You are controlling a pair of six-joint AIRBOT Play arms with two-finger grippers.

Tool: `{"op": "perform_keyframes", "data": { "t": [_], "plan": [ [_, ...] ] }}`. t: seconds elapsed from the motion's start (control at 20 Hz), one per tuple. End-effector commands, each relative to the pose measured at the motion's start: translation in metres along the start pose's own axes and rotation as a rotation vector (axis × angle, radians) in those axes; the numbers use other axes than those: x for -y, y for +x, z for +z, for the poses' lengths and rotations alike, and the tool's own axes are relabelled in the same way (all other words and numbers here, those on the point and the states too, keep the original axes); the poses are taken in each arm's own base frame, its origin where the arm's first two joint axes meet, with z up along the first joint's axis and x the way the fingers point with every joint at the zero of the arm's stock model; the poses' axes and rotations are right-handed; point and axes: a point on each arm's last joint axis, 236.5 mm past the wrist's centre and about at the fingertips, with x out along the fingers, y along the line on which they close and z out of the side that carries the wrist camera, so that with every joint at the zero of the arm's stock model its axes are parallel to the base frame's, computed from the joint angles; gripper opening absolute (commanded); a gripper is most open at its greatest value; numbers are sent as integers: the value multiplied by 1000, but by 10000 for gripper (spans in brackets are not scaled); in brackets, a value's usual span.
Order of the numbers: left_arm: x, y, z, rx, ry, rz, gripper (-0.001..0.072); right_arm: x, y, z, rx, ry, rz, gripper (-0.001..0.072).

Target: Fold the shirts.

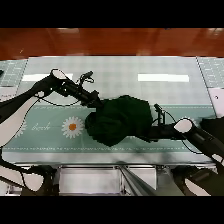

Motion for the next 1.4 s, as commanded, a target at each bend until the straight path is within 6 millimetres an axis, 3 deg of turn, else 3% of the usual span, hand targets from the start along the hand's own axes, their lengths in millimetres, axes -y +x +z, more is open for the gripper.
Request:
{"op": "perform_keyframes", "data": {
  "t": [0.0, 0.4, 0.5, 0.6, 0.65, 0.8, 0.9, 1.0, 1.1, 1.15, 1.25, 1.35],
  "plan": [
    [0, 0, 0, 0, 2, 0, 22, -3, 7, 12, 49, 26, 18, 405],
    [0, 0, 0, 0, 2, 0, 22, 22, 3, 16, 51, 26, -72, 395],
    [-1, 0, 2, 7, 2, 3, 21, 20, 8, 14, 47, 21, -70, 330],
    [-1, 0, 4, 16, 1, 7, 22, 19, 20, 14, 45, 35, -63, 321],
    [-2, 0, 4, 17, 1, 7, 21, 16, 25, 14, 40, 35, -50, 291],
    [-1, -1, 5, 19, 1, 7, 21, -4, 29, 33, 63, -37, -4, 47],
    [-1, -5, 7, 33, 2, 8, 22, -24, 21, 51, 100, -96, 25, 22],
    [2, -24, 17, 93, 14, 15, 21, -41, 7, 64, 95, -153, 44, 22],
    [13, -67, 31, 219, 46, 32, 21, -61, -28, 92, 146, -236, 51, 21],
    [22, -100, 39, 309, 75, 46, 21, -76, -62, 117, 225, -277, 52, 21],
    [57, -177, 53, 513, 162, 68, 21, -112, -153, 164, 410, -370, 27, 20],
    [115, -260, 55, 735, 286, 75, 21, -156, -249, 185, 577, -483, -10, 20]
  ]
}}
